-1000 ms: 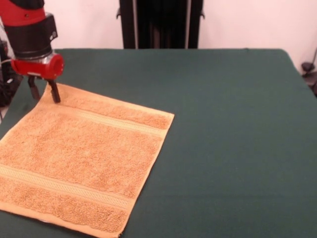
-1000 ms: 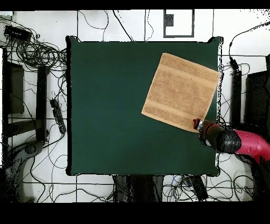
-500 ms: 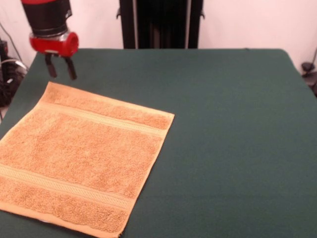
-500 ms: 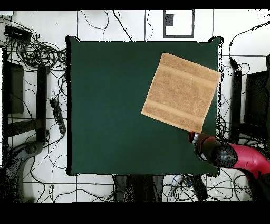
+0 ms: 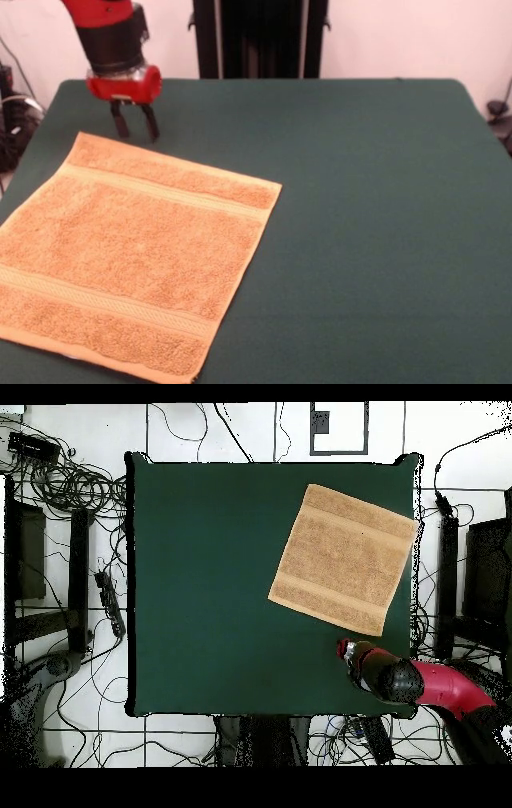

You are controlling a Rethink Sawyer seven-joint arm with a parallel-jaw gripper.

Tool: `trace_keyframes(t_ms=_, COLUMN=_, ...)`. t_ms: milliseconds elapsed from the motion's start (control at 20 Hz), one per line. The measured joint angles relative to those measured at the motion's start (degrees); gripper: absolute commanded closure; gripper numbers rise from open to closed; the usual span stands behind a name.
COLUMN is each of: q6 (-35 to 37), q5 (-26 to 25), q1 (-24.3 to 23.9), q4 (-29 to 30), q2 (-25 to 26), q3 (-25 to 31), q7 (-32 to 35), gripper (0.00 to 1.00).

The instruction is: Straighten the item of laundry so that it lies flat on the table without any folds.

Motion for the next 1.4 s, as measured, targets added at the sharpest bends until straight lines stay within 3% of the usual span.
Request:
trace_keyframes(t_ms=900, q6=-0.3, q5=1.2, q1=1.1, q4=0.0, q2=-1.5, q3=-1.5, q7=0.0, gripper=0.00)
trace_keyframes(t_ms=1400, q6=2.4, q5=7.3, q1=0.5, q4=0.8, q2=-12.6, q3=-1.6, q7=0.0, gripper=0.00)
